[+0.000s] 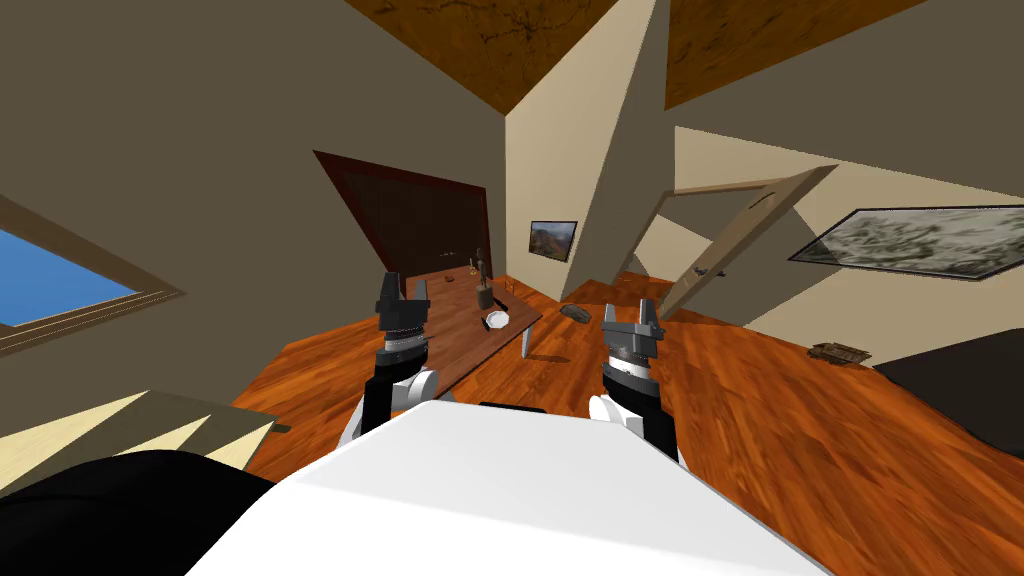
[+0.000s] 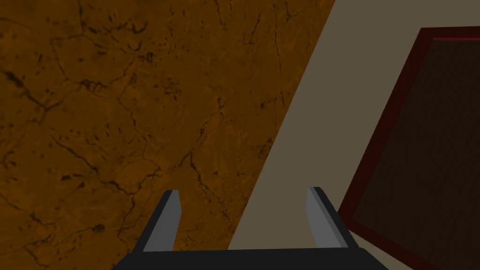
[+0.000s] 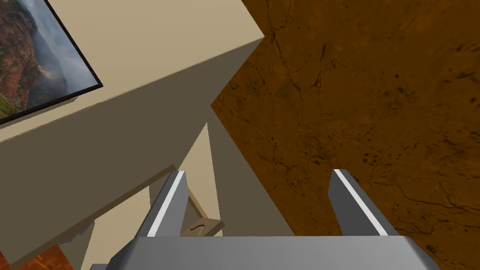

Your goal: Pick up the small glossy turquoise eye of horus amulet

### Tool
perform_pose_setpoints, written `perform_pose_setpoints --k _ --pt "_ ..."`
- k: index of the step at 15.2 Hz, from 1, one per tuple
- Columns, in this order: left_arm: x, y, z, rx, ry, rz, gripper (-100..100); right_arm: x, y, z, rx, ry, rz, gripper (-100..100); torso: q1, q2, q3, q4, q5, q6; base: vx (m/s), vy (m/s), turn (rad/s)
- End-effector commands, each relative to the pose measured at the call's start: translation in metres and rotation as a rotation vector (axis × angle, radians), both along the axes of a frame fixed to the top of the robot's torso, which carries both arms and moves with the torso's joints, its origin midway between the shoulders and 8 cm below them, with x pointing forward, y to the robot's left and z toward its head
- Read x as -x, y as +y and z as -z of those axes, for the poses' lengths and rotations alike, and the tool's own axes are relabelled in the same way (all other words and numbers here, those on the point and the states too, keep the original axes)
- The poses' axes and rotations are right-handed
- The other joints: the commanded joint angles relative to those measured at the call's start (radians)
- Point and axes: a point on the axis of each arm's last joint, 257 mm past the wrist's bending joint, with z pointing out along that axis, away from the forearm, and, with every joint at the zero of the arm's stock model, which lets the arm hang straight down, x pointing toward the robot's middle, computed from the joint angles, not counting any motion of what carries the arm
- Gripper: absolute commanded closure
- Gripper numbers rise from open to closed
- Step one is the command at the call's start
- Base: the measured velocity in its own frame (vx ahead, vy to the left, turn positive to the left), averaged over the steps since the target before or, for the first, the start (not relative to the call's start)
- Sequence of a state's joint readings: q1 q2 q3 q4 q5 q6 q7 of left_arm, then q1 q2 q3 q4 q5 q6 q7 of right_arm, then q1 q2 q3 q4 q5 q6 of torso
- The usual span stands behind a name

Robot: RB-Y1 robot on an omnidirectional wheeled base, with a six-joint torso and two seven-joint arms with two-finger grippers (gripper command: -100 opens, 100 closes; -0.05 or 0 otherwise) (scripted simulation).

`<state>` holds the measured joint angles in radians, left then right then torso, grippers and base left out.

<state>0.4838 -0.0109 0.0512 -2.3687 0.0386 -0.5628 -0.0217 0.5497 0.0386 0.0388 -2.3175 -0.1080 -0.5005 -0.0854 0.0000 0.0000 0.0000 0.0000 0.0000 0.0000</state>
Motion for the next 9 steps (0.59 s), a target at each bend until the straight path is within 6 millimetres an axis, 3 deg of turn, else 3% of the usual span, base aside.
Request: perform_pose_setpoints --k 1,7,9 --pt "-0.005 -0.003 0.004 -0.028 0.023 0.011 -100 0.000 0.000 0.000 0.000 0.000 0.000 0 0.000 0.000 0.000 0.000 0.000 0.000 -0.013 -0.026 -0.020" --pt "-0.031 -0.006 0.029 -0.108 0.145 0.026 -100 0.000 0.000 0.000 0.000 0.000 0.000 0 -0.005 0.001 0.000 0.000 -0.001 0.000 -0.015 -0.065 -0.043" --pt "-0.047 -0.004 0.049 -0.148 0.226 0.022 -100 0.000 0.000 0.000 0.000 0.000 0.000 0 -0.005 0.000 0.000 0.000 -0.001 0.000 0.020 -0.062 -0.059"
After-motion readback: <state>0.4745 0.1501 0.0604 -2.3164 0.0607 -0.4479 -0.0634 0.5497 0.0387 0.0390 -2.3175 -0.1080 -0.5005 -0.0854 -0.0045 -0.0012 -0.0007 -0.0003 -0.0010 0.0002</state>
